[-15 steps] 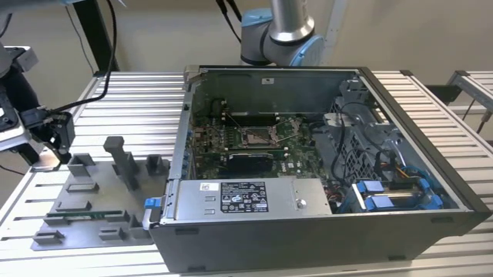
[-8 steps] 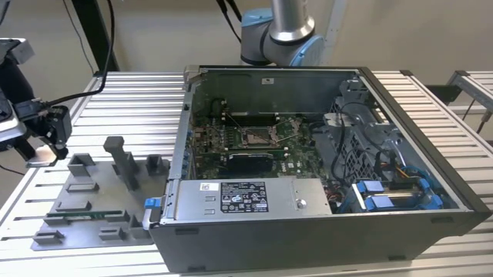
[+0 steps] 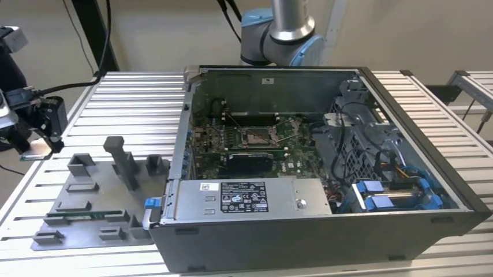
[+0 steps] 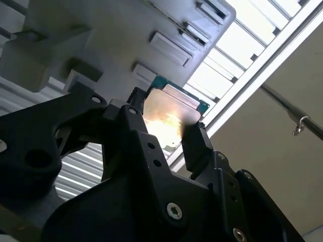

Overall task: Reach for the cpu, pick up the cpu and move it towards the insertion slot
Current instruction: 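Pick up the cpu and move it towards the insertion slot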

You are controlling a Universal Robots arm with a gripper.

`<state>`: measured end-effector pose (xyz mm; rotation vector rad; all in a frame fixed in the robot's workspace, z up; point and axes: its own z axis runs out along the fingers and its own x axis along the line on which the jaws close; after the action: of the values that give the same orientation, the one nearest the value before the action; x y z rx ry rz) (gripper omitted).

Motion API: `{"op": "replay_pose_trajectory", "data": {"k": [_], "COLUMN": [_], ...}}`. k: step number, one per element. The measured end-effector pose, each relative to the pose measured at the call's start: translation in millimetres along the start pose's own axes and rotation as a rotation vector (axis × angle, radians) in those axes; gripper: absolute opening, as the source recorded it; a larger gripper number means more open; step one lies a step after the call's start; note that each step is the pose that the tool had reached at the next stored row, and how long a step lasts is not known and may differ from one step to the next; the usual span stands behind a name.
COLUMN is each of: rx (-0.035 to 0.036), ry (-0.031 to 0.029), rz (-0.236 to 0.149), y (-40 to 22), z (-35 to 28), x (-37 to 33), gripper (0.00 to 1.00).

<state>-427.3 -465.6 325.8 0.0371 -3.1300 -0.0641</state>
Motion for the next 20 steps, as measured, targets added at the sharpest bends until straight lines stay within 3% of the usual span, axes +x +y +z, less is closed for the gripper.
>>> {"op": "replay_pose_trajectory", "data": {"k": [20], "rx": [-0.0001], "ry": [-0.0001], "rz": [0.000], "y": [2.3], "z": [-50.3], "x": [0.6], "gripper": [0.00]}}
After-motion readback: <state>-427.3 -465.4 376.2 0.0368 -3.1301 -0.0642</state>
